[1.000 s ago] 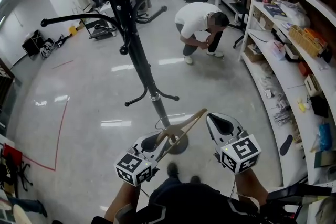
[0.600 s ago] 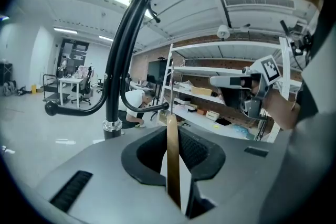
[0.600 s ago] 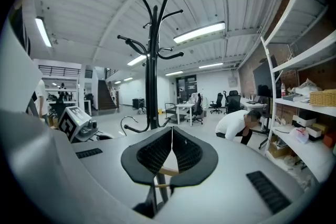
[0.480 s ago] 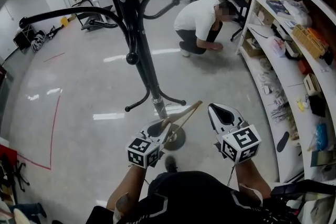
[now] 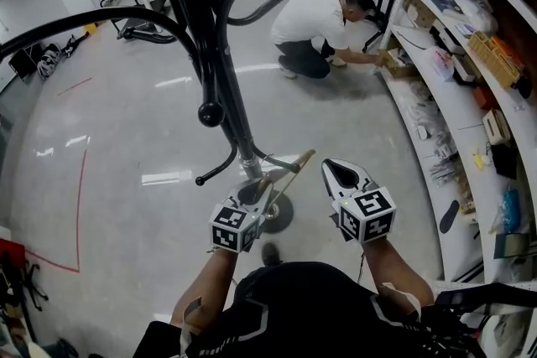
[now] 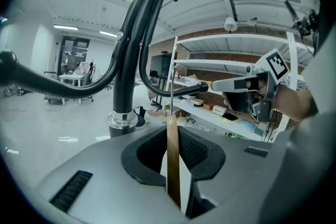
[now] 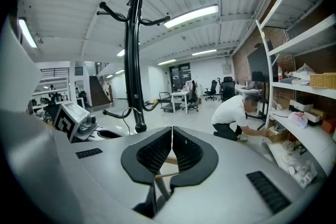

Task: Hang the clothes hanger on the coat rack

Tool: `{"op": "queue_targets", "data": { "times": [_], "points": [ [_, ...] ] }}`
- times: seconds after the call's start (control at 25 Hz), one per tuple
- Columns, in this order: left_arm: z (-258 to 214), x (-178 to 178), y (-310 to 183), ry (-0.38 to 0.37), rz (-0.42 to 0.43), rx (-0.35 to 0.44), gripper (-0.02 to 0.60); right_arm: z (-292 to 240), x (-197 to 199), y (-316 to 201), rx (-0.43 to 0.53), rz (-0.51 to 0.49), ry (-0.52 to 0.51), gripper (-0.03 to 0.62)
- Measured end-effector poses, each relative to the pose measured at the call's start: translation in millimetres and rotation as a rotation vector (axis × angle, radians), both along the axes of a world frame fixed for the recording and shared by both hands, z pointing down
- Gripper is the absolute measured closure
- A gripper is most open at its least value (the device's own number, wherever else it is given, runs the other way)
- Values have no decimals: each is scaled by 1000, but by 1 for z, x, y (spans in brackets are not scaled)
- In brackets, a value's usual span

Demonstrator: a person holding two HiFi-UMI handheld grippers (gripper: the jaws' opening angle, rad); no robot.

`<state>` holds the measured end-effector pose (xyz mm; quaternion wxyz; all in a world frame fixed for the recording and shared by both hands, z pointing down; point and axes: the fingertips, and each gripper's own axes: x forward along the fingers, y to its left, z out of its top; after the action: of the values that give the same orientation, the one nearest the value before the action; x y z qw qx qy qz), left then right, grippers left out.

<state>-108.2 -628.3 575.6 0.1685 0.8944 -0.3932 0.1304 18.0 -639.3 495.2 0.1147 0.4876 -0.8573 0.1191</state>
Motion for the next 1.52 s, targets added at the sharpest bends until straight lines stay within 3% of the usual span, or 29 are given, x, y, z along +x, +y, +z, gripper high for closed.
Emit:
{"op": "queue_targets", "data": {
  "times": [0.48, 1.12, 1.52],
  "points": [
    [36, 3, -22, -29, -6, -36, 529, 23, -16, -17, -26, -7, 18, 586],
    [44, 7, -23, -6, 49, -11, 529, 36, -14, -8, -51, -6, 6, 586],
    [50, 1, -25, -57, 27, 10, 528, 33, -7, 2, -52, -3, 7, 586]
  ]
}}
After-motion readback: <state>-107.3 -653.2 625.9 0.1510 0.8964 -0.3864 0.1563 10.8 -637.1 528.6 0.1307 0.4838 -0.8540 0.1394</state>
